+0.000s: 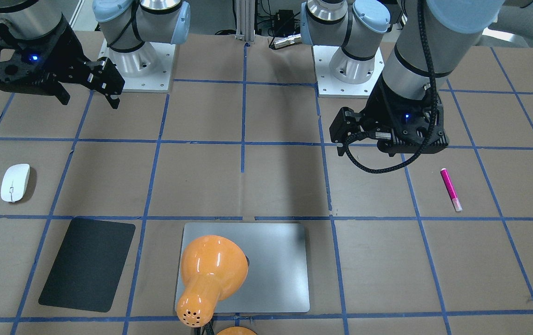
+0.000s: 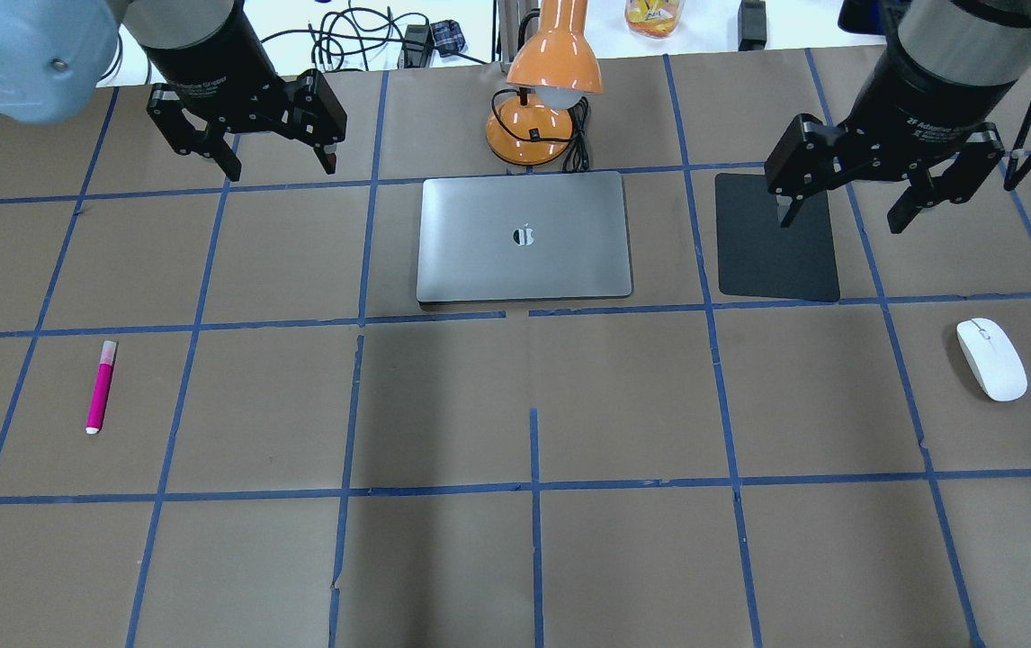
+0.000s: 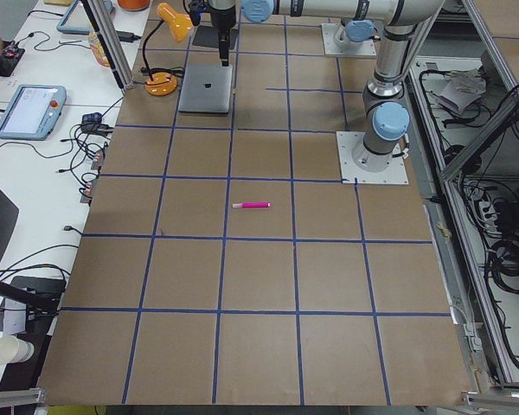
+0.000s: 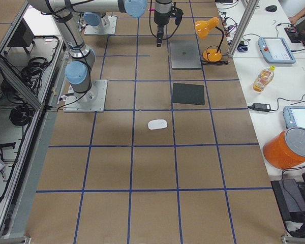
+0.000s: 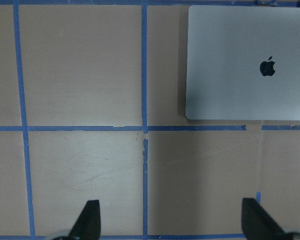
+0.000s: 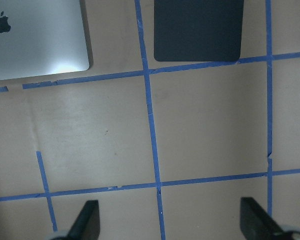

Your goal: Place pen and mouse around notebook

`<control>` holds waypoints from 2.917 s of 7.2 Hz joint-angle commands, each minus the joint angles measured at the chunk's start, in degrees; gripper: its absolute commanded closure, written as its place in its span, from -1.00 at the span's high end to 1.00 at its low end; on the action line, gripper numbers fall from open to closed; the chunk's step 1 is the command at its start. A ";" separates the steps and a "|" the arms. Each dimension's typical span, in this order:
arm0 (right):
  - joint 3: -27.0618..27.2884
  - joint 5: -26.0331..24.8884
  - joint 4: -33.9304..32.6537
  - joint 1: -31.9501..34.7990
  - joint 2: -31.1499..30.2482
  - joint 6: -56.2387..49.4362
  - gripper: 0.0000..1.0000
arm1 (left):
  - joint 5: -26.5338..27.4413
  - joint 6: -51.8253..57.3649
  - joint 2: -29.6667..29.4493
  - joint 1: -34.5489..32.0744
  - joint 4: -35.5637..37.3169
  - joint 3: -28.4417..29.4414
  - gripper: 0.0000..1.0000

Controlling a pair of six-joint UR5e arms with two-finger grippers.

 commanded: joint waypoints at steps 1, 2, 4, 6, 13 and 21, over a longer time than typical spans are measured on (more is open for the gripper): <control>-0.01 -0.27 0.00 0.00 0.00 0.18 1.00 | 0.00 0.00 -0.03 0.02 0.09 0.00 1.00; -0.01 -0.27 -0.09 0.00 0.18 0.18 1.00 | -0.09 0.00 -0.03 0.02 0.09 0.00 1.00; 0.08 -0.71 0.08 -0.35 0.88 -0.69 1.00 | -0.09 0.00 -0.03 0.02 -0.09 0.00 1.00; 0.34 -0.88 -0.27 -4.10 0.97 -0.44 1.00 | 0.00 -0.26 0.93 0.80 -0.70 -1.48 1.00; 15.18 -5.64 -14.94 -24.48 0.97 -22.53 1.00 | -0.44 35.53 3.59 31.96 20.32 -25.88 1.00; 22.67 -5.54 -28.21 -35.86 3.86 -39.35 1.00 | 2.64 44.21 -10.22 40.45 47.27 -38.06 -0.21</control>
